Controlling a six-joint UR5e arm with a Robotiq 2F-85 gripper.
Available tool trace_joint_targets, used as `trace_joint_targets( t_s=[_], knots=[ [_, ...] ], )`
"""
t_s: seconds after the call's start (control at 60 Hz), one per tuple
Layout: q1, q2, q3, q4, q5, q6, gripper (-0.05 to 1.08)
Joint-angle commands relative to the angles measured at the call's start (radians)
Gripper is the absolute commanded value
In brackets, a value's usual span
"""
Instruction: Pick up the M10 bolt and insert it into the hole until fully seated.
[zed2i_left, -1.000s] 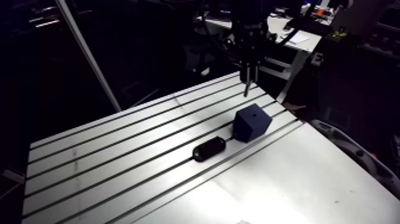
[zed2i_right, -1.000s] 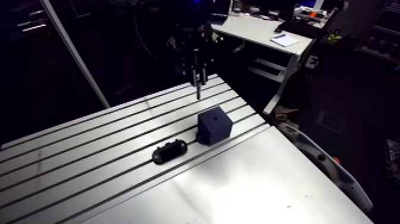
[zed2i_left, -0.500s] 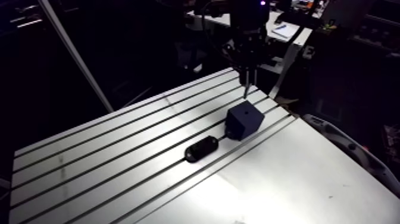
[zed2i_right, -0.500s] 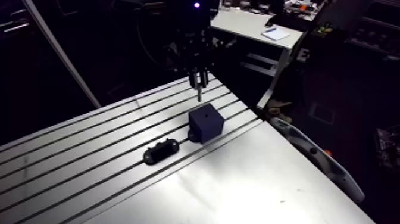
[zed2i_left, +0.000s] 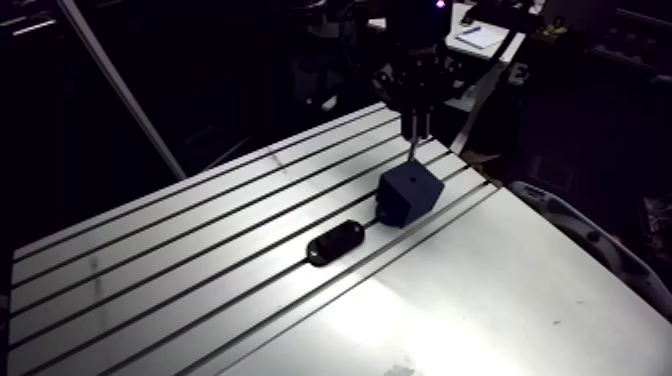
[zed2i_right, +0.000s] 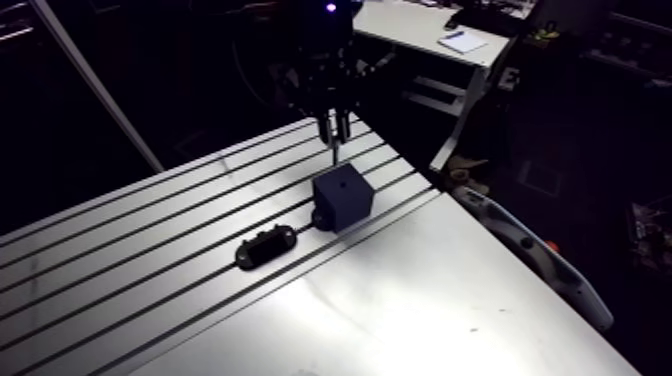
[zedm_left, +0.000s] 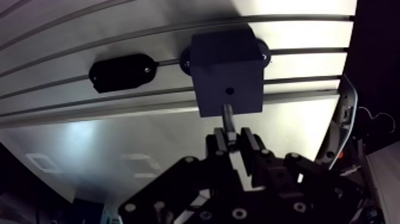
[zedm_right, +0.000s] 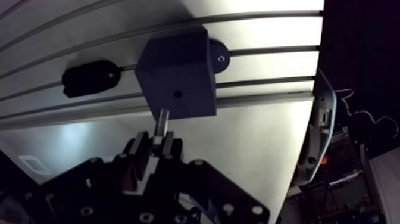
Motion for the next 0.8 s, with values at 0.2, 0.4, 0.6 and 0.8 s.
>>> trace_joint_targets(
  t_s=[0.2,0.4,0.6,0.8],
  knots=[
    [0.001,0.025,-0.006,-0.003,0.001,0.0,1.08],
    [0.002,0.016,0.0,0.0,-0.001,-0.003,1.08],
    [0.005,-0.023,0.018,-0.014,-0.002,-0.002,1.08],
    [0.005,-0.042,0.051,-0.064,-0.001,-0.002,1.08]
  ],
)
